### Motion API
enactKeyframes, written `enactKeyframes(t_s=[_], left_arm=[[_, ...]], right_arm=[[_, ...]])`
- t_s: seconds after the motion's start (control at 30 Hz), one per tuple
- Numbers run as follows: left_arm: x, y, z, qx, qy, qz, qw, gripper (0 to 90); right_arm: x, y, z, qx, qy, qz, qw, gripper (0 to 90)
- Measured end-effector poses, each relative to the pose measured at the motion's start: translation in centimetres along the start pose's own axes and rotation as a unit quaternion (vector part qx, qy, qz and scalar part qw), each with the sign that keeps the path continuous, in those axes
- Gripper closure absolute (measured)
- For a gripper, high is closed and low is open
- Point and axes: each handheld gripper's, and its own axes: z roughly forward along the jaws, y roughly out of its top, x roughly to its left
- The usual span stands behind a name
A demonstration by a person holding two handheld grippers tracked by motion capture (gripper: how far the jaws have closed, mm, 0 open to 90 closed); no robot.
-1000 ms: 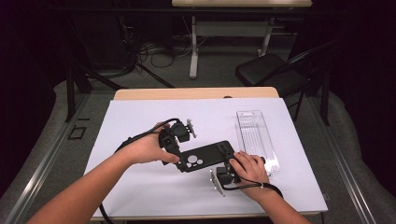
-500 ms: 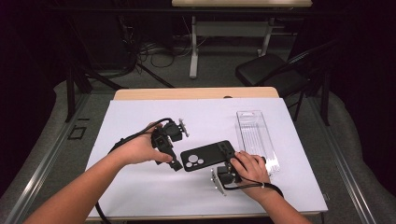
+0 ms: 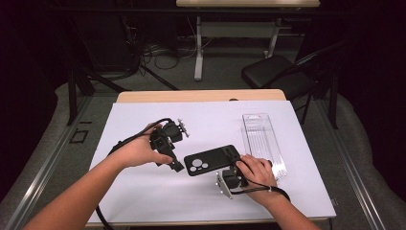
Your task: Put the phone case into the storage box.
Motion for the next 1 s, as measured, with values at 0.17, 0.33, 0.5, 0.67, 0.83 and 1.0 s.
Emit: enactKeyframes(t_s=[0.17,0.33,0.5,0.67,0.83,1.0], left_arm=[[0.5,-0.8,-0.4,-0.014,0.011,0.003,0.9998,16.0],[0.5,-0.8,-0.4,-0.014,0.011,0.003,0.9998,16.4],[1.1,-2.1,-1.2,-0.074,0.012,0.001,0.9972,17.8],[1.6,-2.6,-1.4,-0.107,0.004,-0.010,0.9942,19.4],[1.8,-2.9,-1.3,-0.128,-0.008,-0.017,0.9916,19.3],[1.7,-2.8,-1.0,-0.166,-0.029,-0.038,0.9851,15.7]], right_arm=[[-0.9,0.0,-0.1,-0.006,0.040,0.058,0.9975,88.4],[-1.6,-0.2,0.0,-0.007,0.063,0.089,0.9940,88.4],[-3.6,-1.0,0.0,-0.032,0.145,0.194,0.9697,88.4],[-4.0,-1.6,0.2,-0.054,0.210,0.281,0.9348,88.4],[-4.2,-2.1,0.5,-0.078,0.245,0.351,0.9003,88.4],[-4.2,-2.1,0.5,-0.078,0.245,0.351,0.9003,88.5]])
